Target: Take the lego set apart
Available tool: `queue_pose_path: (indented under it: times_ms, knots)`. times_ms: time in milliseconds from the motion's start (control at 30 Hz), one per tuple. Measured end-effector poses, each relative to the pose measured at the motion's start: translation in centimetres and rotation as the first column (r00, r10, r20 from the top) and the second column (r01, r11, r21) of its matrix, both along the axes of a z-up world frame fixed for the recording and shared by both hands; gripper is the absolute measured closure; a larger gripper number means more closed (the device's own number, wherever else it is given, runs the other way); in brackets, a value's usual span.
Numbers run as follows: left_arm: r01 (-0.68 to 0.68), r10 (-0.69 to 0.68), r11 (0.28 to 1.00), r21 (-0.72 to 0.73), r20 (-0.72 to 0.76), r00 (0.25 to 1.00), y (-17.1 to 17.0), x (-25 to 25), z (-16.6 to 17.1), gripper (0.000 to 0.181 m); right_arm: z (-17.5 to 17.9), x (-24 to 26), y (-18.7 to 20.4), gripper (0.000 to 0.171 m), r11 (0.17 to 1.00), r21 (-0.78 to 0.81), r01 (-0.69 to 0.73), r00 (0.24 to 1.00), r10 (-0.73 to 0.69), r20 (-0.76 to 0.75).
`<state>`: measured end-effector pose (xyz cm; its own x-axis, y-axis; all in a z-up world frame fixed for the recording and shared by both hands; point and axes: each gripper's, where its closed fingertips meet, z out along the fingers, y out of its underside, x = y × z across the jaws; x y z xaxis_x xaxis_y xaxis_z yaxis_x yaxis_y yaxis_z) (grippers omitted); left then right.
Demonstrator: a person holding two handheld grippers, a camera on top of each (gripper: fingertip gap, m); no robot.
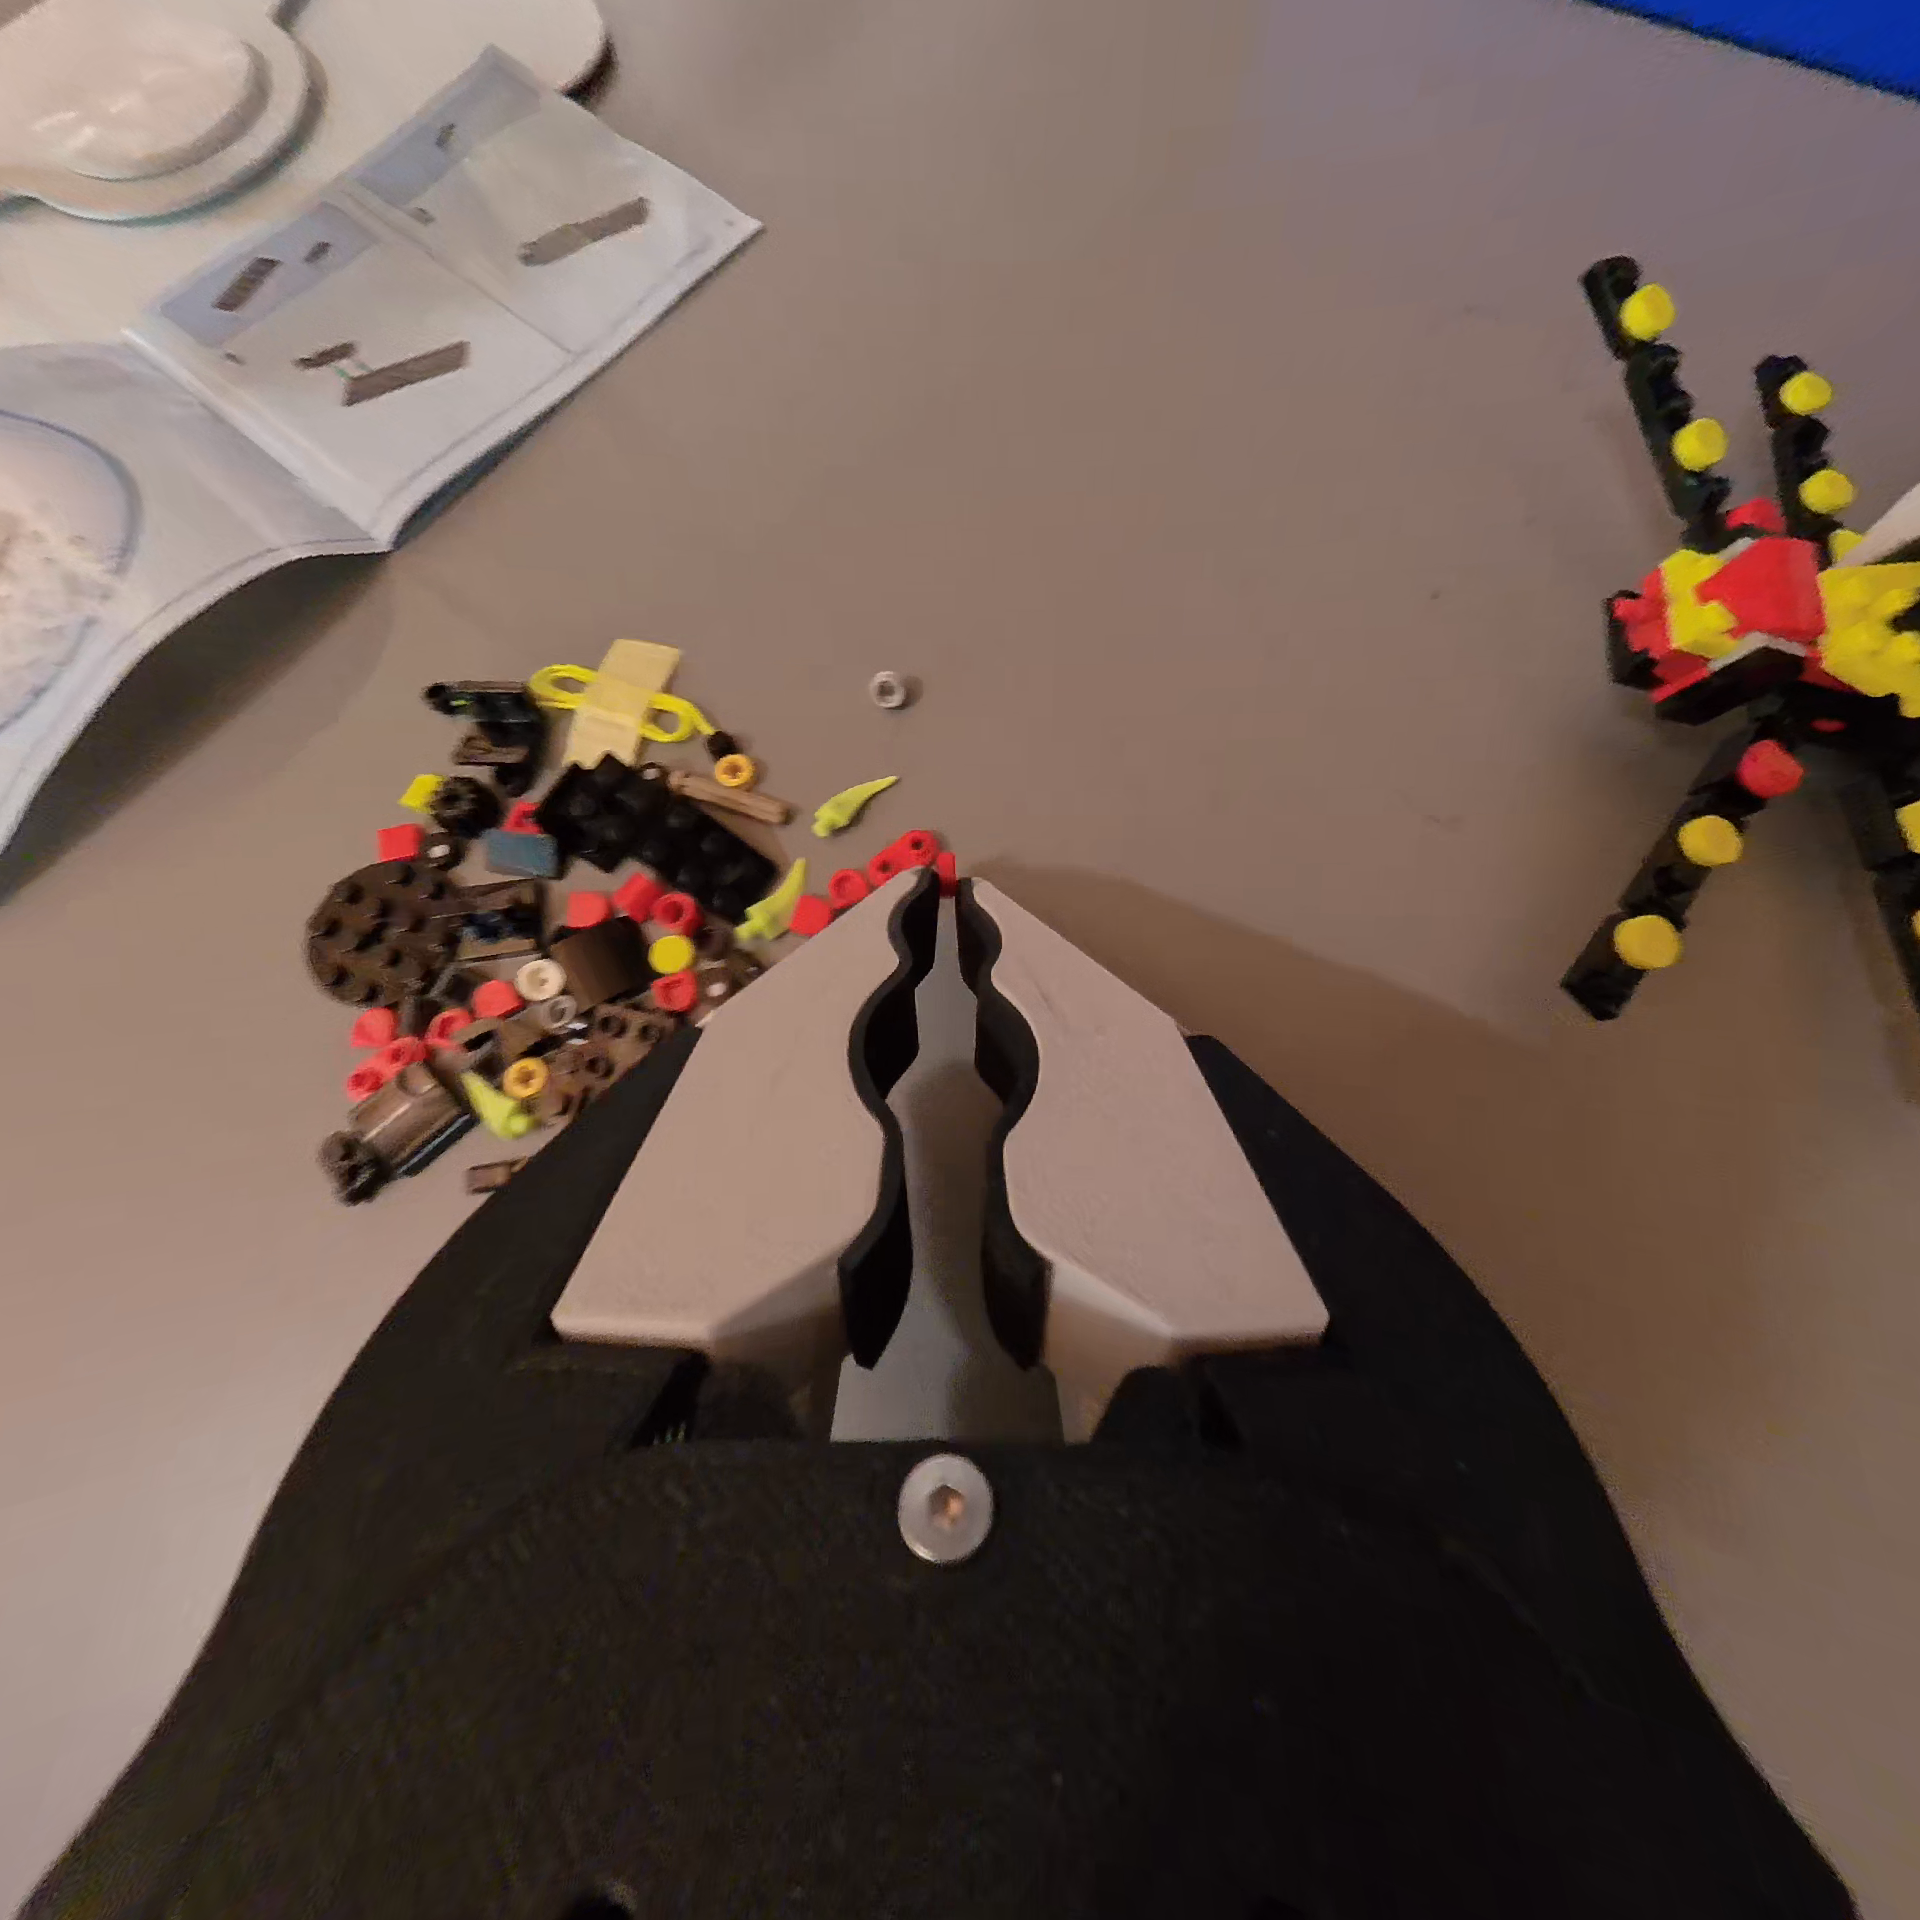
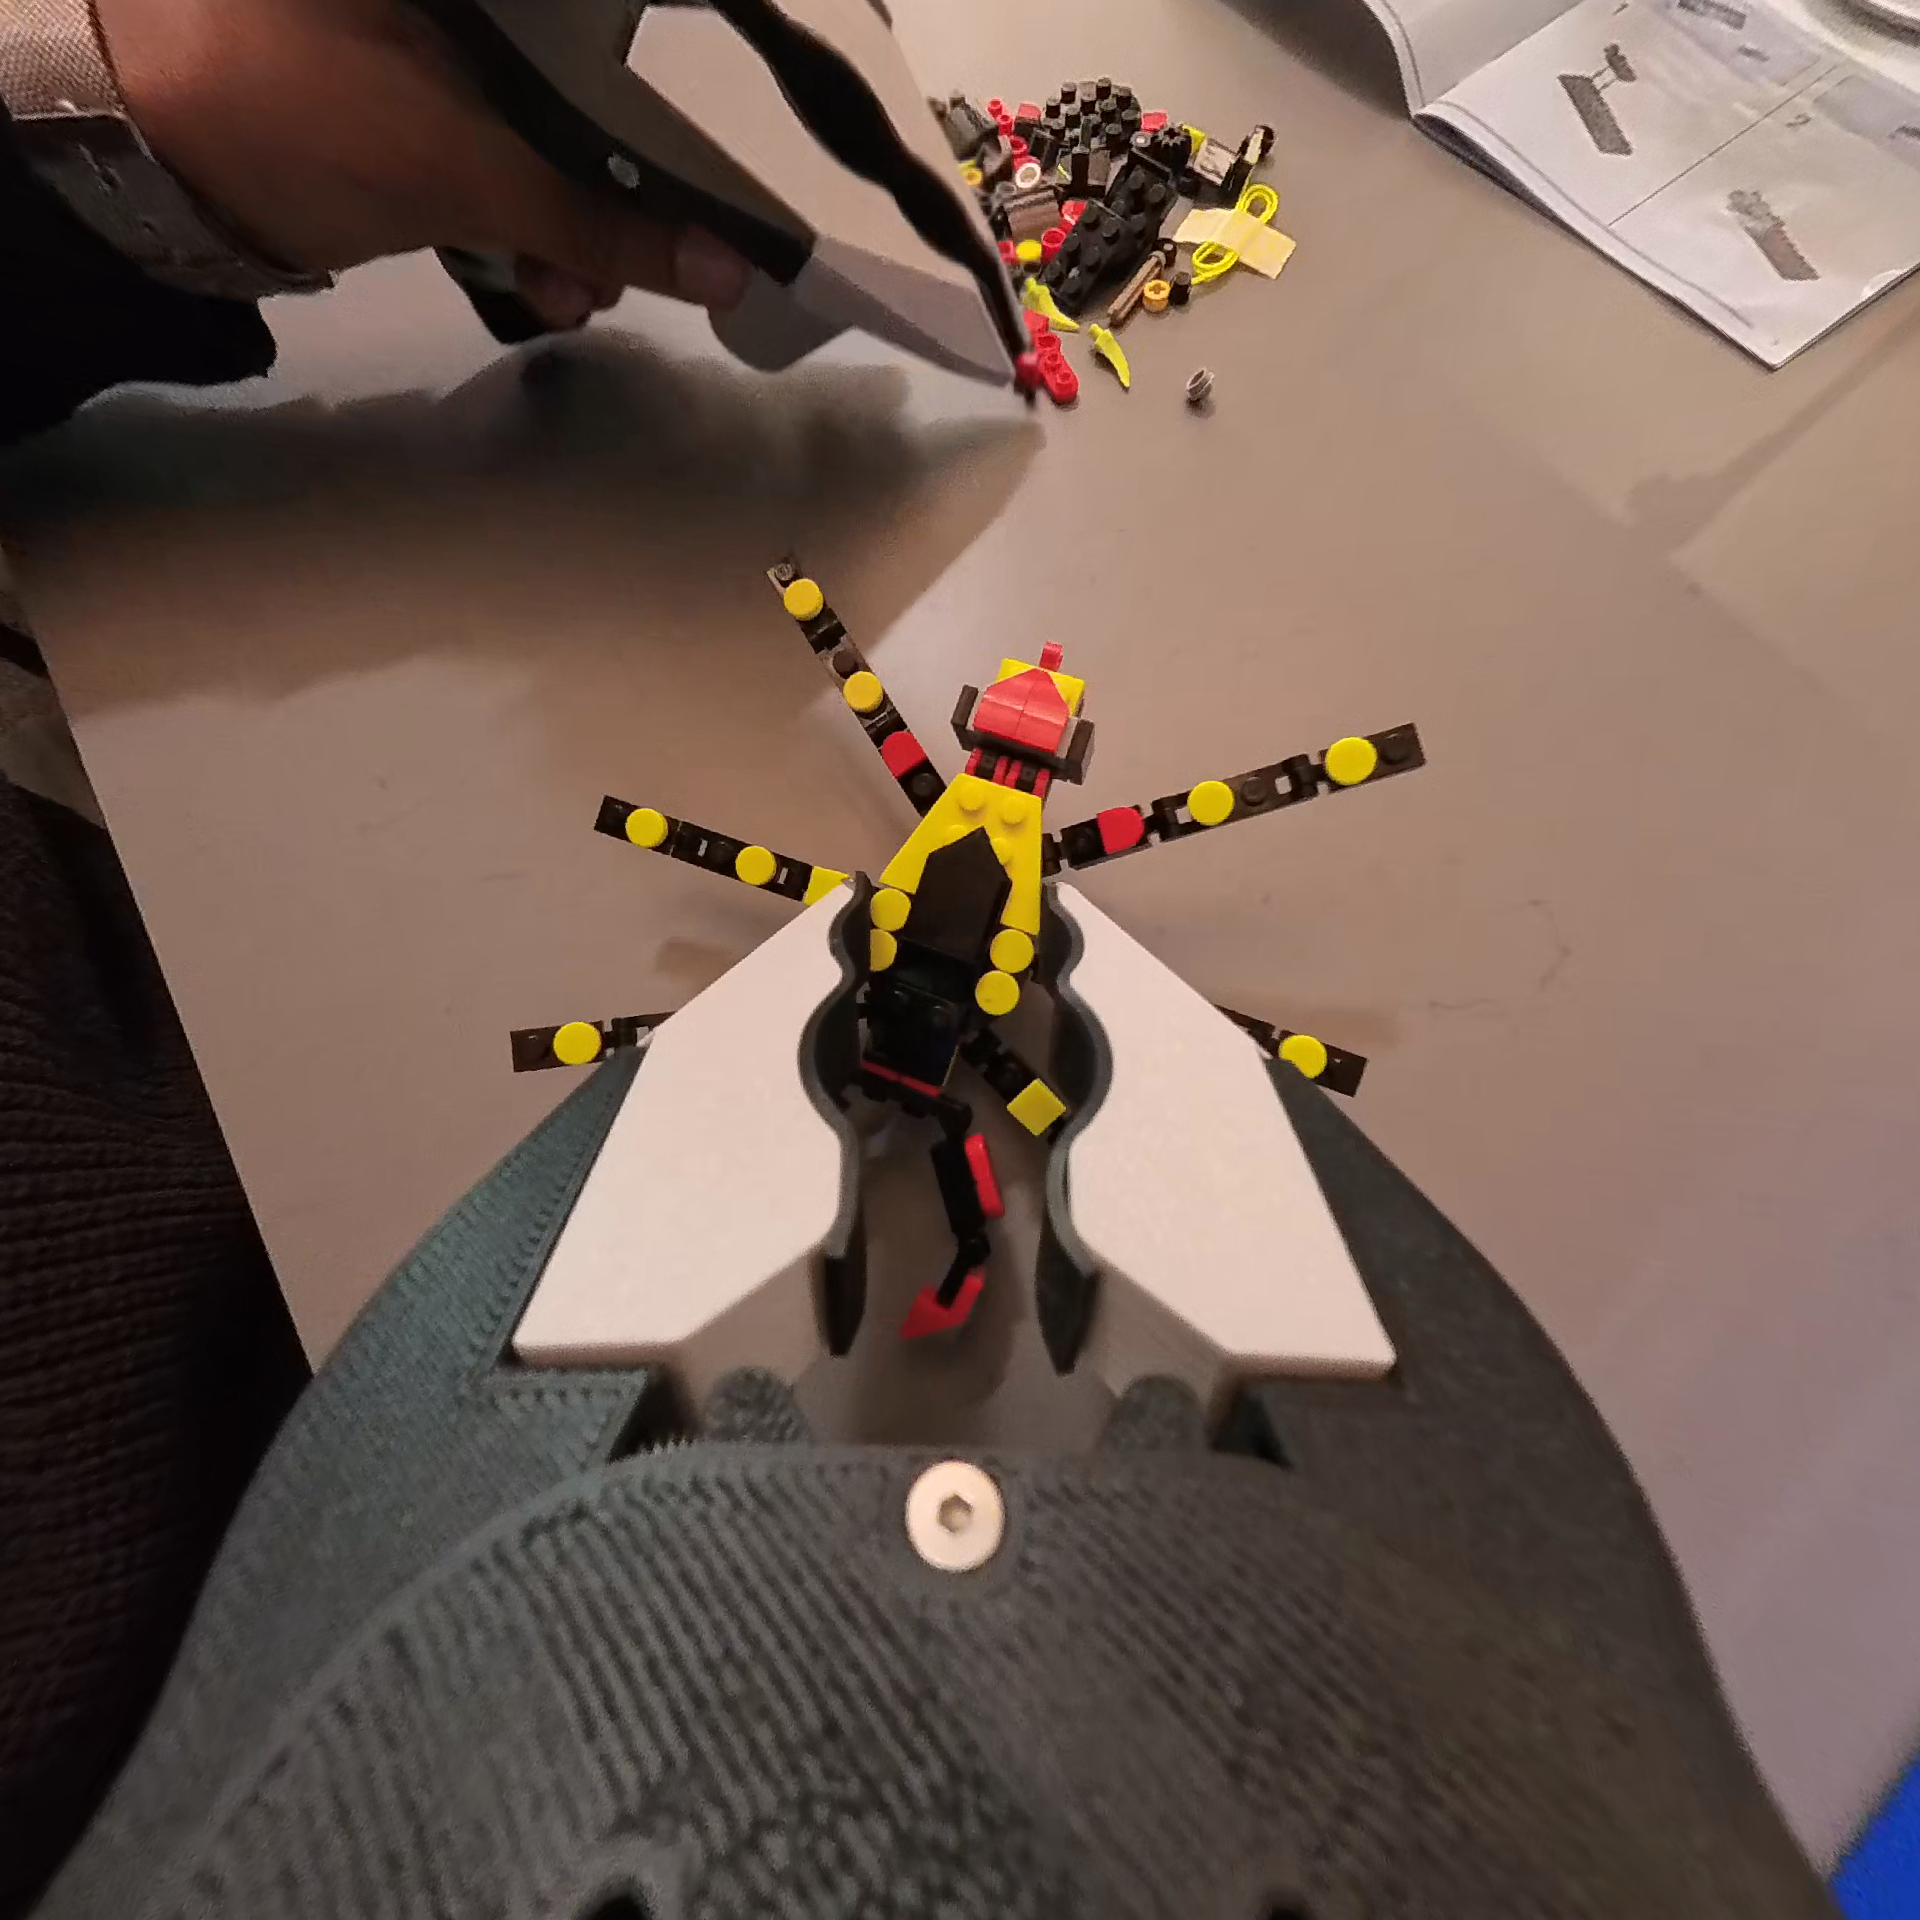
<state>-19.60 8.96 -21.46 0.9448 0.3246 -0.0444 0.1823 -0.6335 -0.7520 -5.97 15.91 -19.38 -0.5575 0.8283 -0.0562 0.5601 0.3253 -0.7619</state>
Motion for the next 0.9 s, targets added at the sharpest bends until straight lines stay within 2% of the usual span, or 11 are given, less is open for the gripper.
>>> queue_pose_path:
  times_ms: [233, 400, 900]
  knots:
    - [-0.154, 0.154, 0.988, 0.016, -0.031, 0.988, -3.0, -3.8, 1.0, 0.181, 0.0, 0.0, -0.1, 0.139, 1.000, -0.001, -0.004, 1.000, 0.004, 0.002]
    - [-0.194, 0.194, 0.981, 0.016, 0.000, 0.981, -3.8, -4.6, 0.7, 0.181, -0.1, 0.0, -0.2, 0.139, 1.000, -0.001, -0.009, 1.000, 0.009, 0.005]
    - [-0.092, 0.092, 0.996, 0.006, 0.010, 0.996, -2.6, -2.6, 0.2, 0.181, -0.4, -0.2, -0.3, 0.139, 1.000, 0.006, -0.016, 1.000, 0.016, 0.014]
